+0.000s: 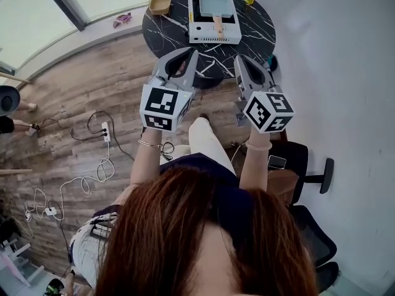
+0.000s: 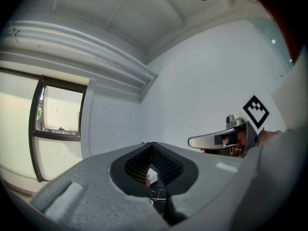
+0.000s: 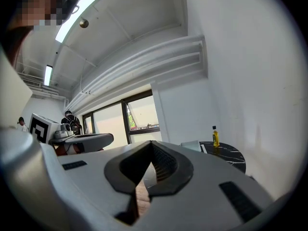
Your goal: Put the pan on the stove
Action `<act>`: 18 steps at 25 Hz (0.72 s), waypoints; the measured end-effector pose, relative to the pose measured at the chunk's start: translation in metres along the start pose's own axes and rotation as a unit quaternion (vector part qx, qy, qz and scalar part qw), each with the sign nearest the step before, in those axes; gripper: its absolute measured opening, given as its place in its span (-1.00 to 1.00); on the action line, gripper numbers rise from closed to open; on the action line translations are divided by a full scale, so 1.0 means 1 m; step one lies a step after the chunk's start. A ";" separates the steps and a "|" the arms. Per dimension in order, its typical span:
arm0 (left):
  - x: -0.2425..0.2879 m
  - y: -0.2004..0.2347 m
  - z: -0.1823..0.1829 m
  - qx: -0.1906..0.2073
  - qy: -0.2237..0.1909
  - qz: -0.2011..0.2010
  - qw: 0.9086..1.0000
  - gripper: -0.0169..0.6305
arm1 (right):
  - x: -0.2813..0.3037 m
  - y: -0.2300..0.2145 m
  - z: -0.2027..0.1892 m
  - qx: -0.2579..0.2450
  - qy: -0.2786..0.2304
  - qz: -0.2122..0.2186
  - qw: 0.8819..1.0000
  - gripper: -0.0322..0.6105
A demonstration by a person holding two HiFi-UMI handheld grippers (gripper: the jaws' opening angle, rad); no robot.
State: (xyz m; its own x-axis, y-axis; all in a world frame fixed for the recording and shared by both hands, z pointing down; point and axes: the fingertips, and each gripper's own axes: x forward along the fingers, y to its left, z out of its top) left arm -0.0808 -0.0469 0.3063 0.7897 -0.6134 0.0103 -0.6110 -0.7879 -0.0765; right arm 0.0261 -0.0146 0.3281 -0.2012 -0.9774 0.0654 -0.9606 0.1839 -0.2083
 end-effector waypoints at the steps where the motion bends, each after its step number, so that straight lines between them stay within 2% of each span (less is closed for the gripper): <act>1: -0.001 0.000 -0.001 -0.002 0.000 0.001 1.000 -0.91 | -0.001 0.000 -0.001 0.002 0.000 0.000 1.000 -0.88; 18: 0.004 -0.009 0.000 0.004 -0.003 0.001 1.000 -0.91 | -0.010 -0.003 -0.005 0.010 0.006 0.009 1.000 -0.88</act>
State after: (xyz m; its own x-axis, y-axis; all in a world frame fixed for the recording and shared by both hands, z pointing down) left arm -0.0719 -0.0420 0.3074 0.7889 -0.6146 0.0040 -0.6121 -0.7863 -0.0837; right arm 0.0301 -0.0046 0.3333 -0.2217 -0.9723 0.0734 -0.9525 0.1999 -0.2297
